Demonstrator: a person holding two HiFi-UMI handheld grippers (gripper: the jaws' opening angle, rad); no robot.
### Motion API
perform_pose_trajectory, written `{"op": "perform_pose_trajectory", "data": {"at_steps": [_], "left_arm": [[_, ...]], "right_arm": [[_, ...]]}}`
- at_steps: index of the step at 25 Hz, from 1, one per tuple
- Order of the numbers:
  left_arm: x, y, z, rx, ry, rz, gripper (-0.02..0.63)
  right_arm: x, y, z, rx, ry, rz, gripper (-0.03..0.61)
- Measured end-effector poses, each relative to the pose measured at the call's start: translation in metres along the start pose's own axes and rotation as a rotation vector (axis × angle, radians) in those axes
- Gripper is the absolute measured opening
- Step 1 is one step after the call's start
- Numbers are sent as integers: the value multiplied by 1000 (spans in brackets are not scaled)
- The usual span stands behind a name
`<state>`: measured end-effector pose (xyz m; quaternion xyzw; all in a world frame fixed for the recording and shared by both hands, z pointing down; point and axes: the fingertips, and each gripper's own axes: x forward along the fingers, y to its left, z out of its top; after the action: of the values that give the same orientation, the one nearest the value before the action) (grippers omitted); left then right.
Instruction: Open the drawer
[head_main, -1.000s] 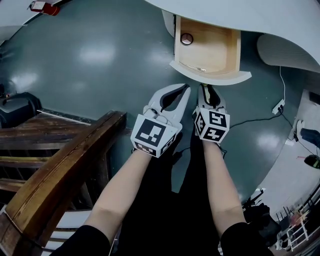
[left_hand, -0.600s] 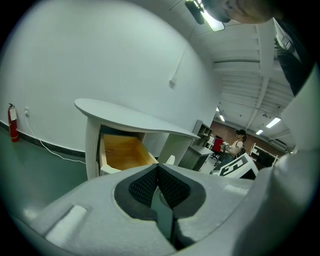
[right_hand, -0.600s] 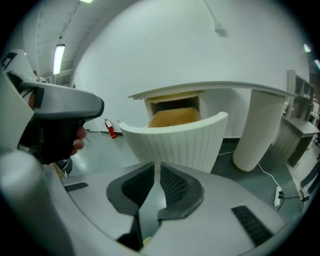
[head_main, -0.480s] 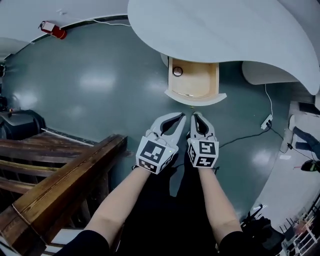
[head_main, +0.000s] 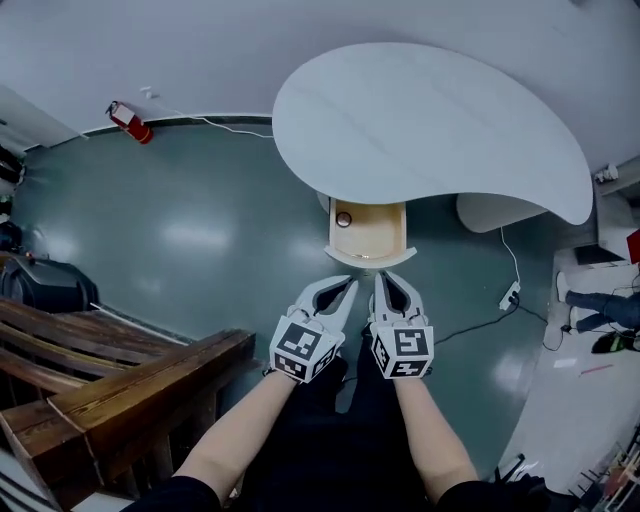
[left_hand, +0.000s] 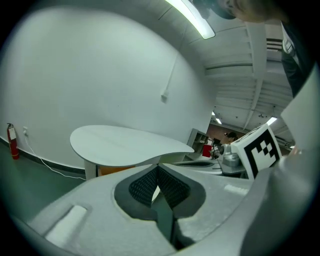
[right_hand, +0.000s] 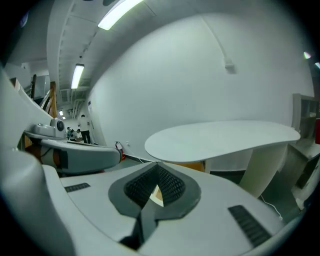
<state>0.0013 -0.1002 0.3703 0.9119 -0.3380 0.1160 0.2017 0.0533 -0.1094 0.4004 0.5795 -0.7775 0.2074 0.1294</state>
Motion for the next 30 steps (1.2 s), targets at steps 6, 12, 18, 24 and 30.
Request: {"op": "perform_pose_trajectory", "data": {"at_steps": [6, 12, 18, 24, 30], "left_arm": [[-23, -14, 44, 18, -41, -5, 9], [-41, -23, 84, 29, -76, -2, 9], [-51, -31, 124, 54, -122, 2, 9], [-57, -38, 157, 98, -188, 3, 9], [-61, -41, 170, 110, -203, 12, 9]], "right_arm": [[-29, 15, 58, -39, -75, 18, 15], [-50, 26, 103, -70, -139, 28, 15], [-63, 36, 151, -118, -199, 45, 15], [-75, 40, 185, -165, -261, 45, 15], [-82, 43, 194, -172, -266, 47, 15]]}}
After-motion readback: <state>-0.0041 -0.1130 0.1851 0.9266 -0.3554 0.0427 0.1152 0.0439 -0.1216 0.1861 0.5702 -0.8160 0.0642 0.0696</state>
